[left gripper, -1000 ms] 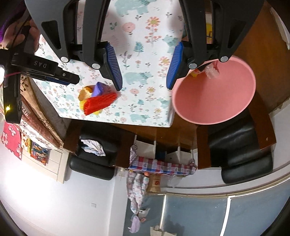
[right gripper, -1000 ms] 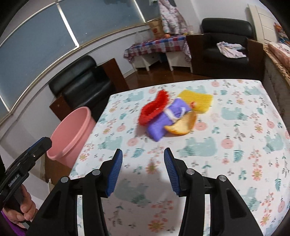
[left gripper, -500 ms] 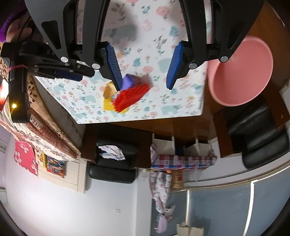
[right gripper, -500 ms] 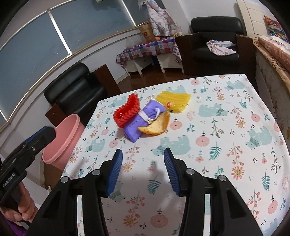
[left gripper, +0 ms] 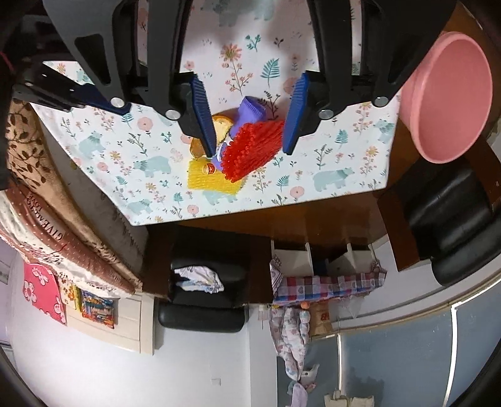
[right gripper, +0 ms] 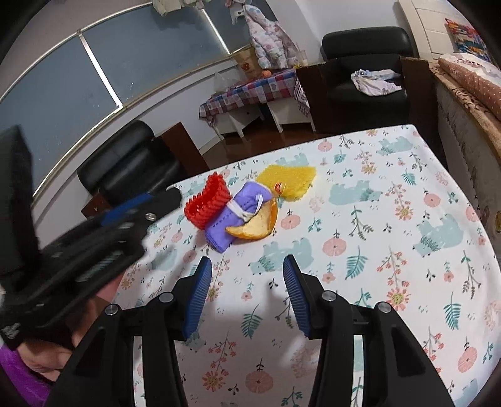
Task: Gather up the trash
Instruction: 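Close the left tool on the red bristle brush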
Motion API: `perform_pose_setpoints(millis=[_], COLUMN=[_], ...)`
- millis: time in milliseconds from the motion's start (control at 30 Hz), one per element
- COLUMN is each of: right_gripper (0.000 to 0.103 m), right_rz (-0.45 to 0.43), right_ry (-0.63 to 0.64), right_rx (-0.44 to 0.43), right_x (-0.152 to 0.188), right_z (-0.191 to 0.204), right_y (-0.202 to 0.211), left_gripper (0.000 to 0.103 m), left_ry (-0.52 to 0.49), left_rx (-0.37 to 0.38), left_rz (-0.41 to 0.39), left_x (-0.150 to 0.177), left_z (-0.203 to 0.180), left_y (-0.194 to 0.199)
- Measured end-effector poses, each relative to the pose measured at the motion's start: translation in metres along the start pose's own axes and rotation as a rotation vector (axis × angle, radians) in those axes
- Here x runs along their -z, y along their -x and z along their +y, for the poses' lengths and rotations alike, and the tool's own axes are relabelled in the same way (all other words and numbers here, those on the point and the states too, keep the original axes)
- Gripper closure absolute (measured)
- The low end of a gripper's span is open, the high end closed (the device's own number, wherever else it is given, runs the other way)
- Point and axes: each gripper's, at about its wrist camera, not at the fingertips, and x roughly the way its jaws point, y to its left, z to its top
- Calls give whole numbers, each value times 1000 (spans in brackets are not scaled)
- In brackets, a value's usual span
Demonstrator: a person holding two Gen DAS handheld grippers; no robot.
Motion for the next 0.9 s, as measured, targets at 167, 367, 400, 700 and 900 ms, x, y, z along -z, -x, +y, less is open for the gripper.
perform_pose_setpoints(millis=[167,367,400,700,900], right_gripper=[56,56,56,56,56], right_rz=[5,27,31,67,74], right_ry=[-29,-62,-68,-92,-71], right_rx=[-8,-19,-21,-23,20], right_x=[-1,2,2,7,-1], right_z=[-6,-13,-14,-20,-14], right_y=[-2,-8,-9,-20,-29], left_gripper=[67,89,92,97,97], left_ry=[1,25,31,129,157], left_rx=[-27,-37,-39,-21,9], left_rz=[35,70,73,50,40], left_x=[4,12,14,28,36], left_z=[2,15,17,51,63], left_y=[-21,-34,-34,-11,6])
